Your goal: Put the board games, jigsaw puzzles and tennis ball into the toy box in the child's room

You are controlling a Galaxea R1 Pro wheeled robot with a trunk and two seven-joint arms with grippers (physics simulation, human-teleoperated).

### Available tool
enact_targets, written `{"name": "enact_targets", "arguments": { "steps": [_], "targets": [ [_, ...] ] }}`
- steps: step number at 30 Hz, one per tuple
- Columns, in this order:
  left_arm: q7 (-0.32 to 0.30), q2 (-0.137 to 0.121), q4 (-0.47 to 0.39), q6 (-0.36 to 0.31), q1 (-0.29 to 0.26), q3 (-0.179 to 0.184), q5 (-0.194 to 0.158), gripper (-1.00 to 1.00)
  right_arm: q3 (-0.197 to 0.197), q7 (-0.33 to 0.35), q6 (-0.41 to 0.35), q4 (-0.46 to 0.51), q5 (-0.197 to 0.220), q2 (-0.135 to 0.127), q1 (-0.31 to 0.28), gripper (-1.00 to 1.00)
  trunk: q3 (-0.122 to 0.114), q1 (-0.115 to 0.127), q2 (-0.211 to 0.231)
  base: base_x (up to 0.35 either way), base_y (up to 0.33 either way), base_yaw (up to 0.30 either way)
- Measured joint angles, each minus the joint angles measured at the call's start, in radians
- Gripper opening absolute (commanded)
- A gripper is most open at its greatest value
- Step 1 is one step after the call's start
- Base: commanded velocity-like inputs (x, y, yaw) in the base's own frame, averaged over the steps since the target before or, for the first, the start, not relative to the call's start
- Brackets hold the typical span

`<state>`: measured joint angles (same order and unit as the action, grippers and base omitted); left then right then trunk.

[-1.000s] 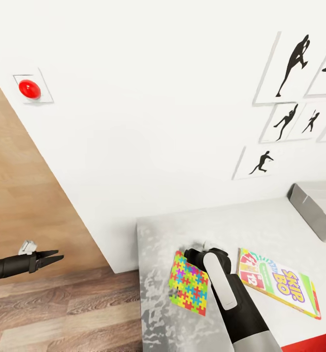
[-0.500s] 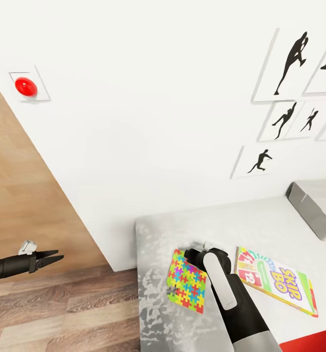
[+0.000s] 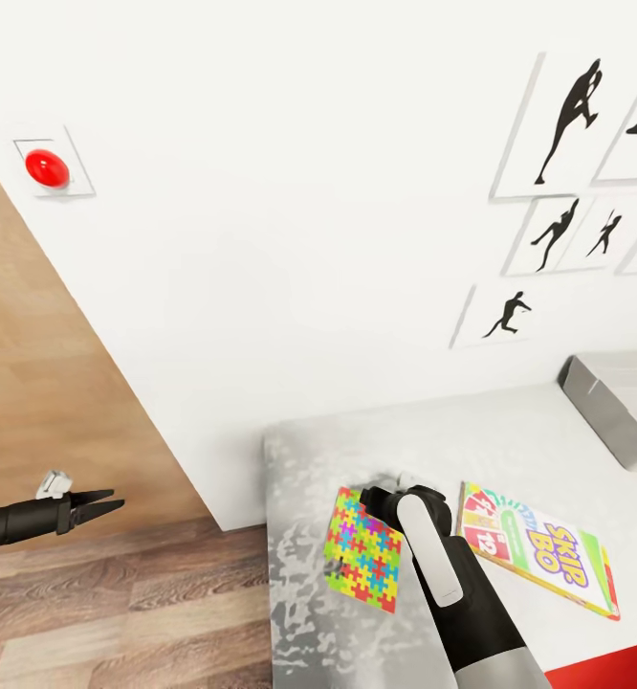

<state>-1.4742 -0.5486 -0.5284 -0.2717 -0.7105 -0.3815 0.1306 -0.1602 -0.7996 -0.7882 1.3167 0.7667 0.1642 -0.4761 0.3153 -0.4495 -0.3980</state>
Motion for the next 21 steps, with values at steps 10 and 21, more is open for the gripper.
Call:
{"name": "enact_targets", "arguments": {
  "steps": [10,21],
  "targets": [
    [0.0,0.0,0.0,0.0,0.0,0.0,0.0,1.0,0.0,0.0,0.0,0.0,0.0,0.0,0.0,1.0,0.014,0.0,0.0,0.0,0.0,0.0],
    [0.0,0.0,0.0,0.0,0.0,0.0,0.0,1.0,0.0,0.0,0.0,0.0,-0.001,0.0,0.0,1.0,0.03,0.0,0.0,0.0,0.0,0.0]
  ]
}}
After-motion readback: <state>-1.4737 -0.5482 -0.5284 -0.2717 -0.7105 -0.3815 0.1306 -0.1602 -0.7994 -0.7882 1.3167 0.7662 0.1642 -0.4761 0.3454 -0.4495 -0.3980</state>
